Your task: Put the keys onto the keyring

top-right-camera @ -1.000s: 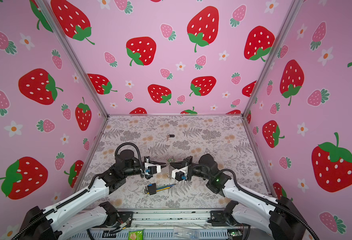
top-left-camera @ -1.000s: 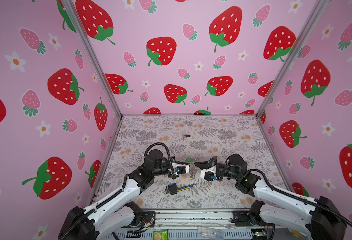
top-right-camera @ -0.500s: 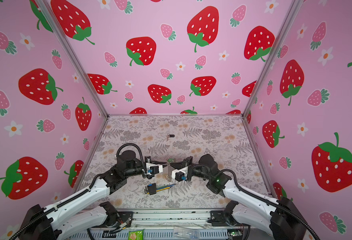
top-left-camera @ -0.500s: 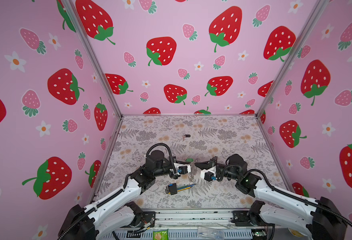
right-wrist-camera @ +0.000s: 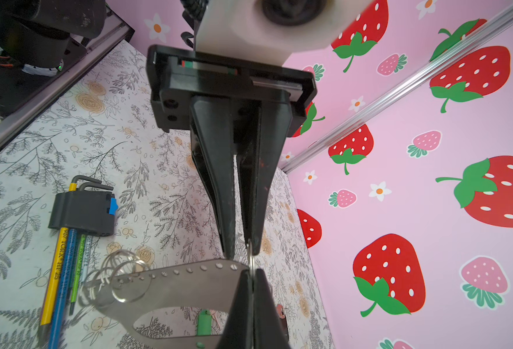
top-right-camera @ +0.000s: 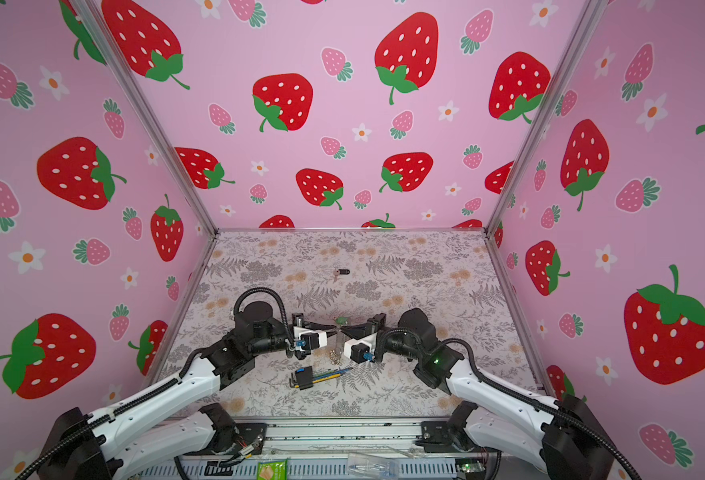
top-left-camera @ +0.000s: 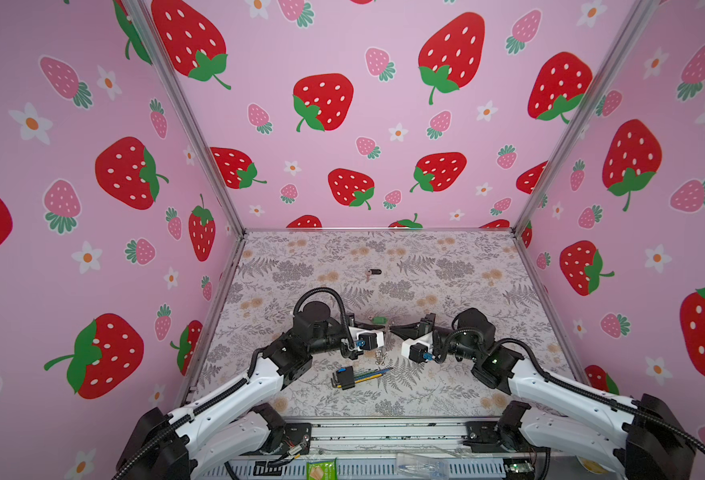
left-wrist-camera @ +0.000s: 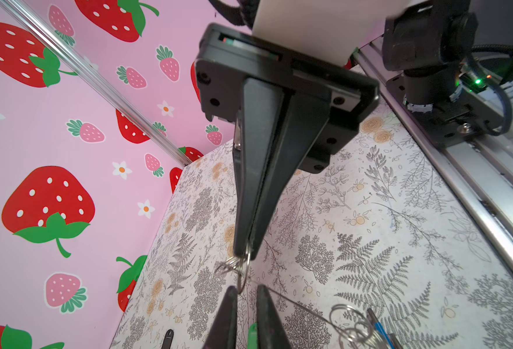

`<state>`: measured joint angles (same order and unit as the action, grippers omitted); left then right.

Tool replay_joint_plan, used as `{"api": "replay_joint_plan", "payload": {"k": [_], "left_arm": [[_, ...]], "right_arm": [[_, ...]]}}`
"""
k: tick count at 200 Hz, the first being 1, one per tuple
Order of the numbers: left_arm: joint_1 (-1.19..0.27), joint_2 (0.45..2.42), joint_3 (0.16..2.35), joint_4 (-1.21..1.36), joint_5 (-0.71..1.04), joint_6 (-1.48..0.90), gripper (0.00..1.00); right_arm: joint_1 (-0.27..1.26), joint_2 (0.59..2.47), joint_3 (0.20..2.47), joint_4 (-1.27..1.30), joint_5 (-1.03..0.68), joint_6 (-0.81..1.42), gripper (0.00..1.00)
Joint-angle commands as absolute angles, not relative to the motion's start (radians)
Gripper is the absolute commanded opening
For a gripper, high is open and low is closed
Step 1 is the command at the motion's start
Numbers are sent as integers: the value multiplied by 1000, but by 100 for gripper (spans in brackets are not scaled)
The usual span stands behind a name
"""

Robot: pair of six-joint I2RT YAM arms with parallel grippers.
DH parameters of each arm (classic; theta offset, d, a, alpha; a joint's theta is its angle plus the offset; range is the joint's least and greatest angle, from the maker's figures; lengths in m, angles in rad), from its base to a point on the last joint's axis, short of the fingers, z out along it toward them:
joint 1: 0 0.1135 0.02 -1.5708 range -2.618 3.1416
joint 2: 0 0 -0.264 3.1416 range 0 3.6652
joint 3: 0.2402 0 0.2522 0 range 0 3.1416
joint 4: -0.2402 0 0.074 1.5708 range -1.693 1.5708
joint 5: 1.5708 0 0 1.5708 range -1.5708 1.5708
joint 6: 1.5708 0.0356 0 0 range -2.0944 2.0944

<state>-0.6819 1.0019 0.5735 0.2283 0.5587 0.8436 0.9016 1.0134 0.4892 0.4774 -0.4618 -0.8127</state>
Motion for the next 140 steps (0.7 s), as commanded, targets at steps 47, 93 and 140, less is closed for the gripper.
{"api": "replay_joint_plan", "payload": {"k": [47, 93, 140], "left_arm": [[-703, 1006, 630, 250, 585, 863, 11], [-706, 1015, 630, 239, 578, 870, 10], [-708, 1026, 633, 229, 555, 875, 13]], "right_arm": [[909, 999, 520, 485, -484, -808, 0], [910, 1002, 521, 489, -488, -799, 0], [908, 996, 520, 492, -486, -794, 0]]}}
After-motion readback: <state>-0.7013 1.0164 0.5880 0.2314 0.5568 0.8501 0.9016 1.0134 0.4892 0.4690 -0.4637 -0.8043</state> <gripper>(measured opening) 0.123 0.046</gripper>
